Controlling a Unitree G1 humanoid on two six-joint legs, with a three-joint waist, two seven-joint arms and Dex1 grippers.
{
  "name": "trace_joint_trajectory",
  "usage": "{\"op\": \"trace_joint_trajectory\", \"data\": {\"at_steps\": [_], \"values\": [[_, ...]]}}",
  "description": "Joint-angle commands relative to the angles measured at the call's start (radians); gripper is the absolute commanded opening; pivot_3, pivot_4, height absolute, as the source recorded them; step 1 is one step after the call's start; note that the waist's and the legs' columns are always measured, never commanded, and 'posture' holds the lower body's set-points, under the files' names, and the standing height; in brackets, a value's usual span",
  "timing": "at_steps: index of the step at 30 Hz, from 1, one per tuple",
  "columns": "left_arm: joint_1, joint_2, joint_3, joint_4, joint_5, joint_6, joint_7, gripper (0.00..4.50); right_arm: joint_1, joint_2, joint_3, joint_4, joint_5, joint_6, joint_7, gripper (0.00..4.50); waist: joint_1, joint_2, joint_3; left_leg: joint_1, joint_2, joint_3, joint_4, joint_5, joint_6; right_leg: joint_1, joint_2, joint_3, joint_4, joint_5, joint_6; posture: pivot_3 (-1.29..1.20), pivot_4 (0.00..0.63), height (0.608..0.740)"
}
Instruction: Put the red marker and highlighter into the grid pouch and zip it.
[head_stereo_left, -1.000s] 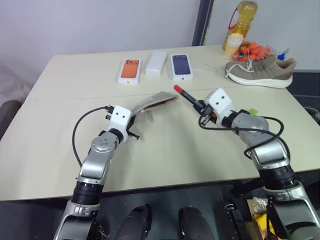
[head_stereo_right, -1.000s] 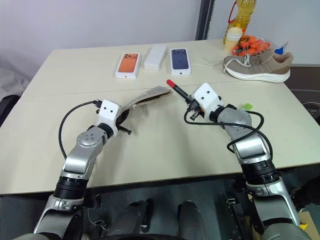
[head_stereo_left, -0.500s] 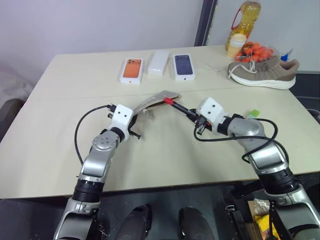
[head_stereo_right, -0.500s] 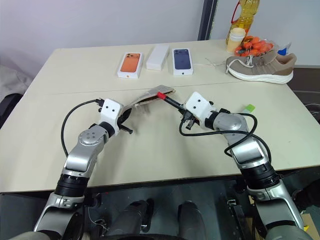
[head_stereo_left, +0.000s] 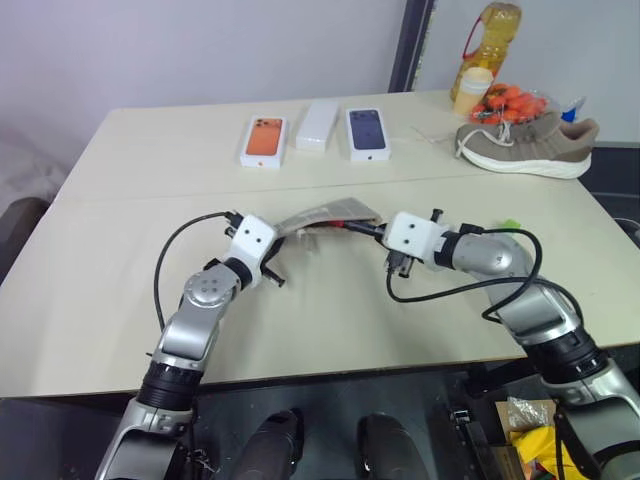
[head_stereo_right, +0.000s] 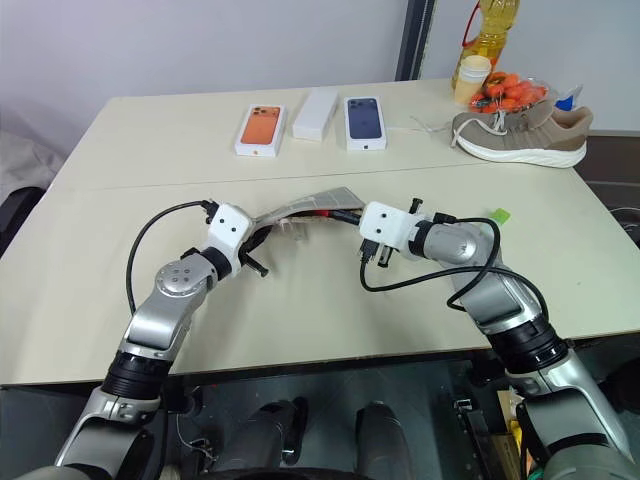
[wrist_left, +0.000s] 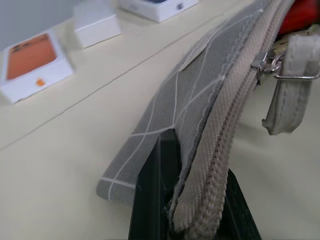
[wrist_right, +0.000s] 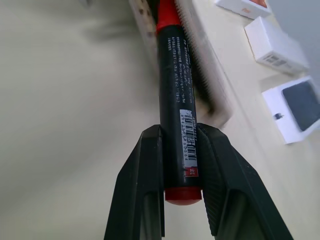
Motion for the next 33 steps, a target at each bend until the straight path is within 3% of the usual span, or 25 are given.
{"op": "trace_joint_trajectory", "data": {"at_steps": [1,7,15,22,25,27,30,33], "values": [[-0.002,0.032,-0.032,-0.052,0.006,-0.069,-0.068,0.0,-0.052,-0.029,0.038,-0.04,-0.086,-0.064,0.043,0.43,-0.001,0.0,0.0,0.0,0.0,0.0,0.0,0.0,0.0,0.0,0.0,0.0,0.0,0.0,0.0,0.0,0.15,0.74],[0.004,0.049,-0.046,-0.052,-0.003,-0.097,-0.111,0.0,-0.074,-0.005,0.079,-0.053,-0.154,-0.104,0.093,0.43,-0.001,0.0,0.0,0.0,0.0,0.0,0.0,0.0,0.0,0.0,0.0,0.0,0.0,0.0,0.0,0.0,0.15,0.74],[0.007,0.024,-0.007,-0.048,-0.003,-0.054,-0.063,0.0,-0.064,0.023,-0.01,-0.072,-0.12,-0.068,0.088,4.38,0.0,0.0,0.0,0.0,0.0,0.0,0.0,0.0,0.0,0.0,0.0,0.0,0.0,0.0,0.0,0.0,0.15,0.74],[-0.012,-0.01,-0.003,-0.01,0.014,-0.013,0.007,0.0,0.05,0.052,-0.315,-0.236,0.202,0.217,0.139,4.38,0.005,0.0,0.0,0.0,0.0,-0.001,0.0,0.0,0.0,0.001,0.0,0.0,0.0,0.0,0.0,0.0,0.15,0.74],[-0.025,-0.035,-0.005,0.013,0.015,0.004,0.032,0.0,0.129,0.046,-0.452,-0.226,0.265,0.321,0.092,4.38,0.016,0.0,0.0,0.0,0.0,-0.001,0.0,0.0,0.001,0.001,0.0,0.0,-0.001,0.0,0.0,0.0,0.15,0.74],[-0.035,-0.047,-0.011,0.03,0.021,0.006,0.045,0.0,0.137,0.085,-0.548,-0.178,0.286,0.452,-0.002,4.46,0.018,0.0,0.0,0.0,0.0,0.0,0.001,0.0,0.001,0.001,-0.001,0.0,-0.001,0.0,0.0,0.0,0.15,0.74],[-0.057,-0.068,-0.022,0.066,0.032,0.004,0.06,0.0,0.102,0.171,-0.683,-0.063,0.235,0.647,-0.254,4.46,0.023,0.0,0.0,0.0,0.0,0.0,0.001,0.0,0.001,0.001,0.0,0.0,0.0,0.0,0.0,0.0,0.15,0.74],[-0.069,-0.082,-0.028,0.081,0.038,0.002,0.068,0.0,0.065,0.23,-0.75,-0.009,0.228,0.717,-0.398,4.46,0.023,0.0,0.0,0.0,0.0,0.0,0.001,0.0,0.001,0.001,-0.001,0.0,0.0,0.0,0.0,0.0,0.15,0.74]]}}
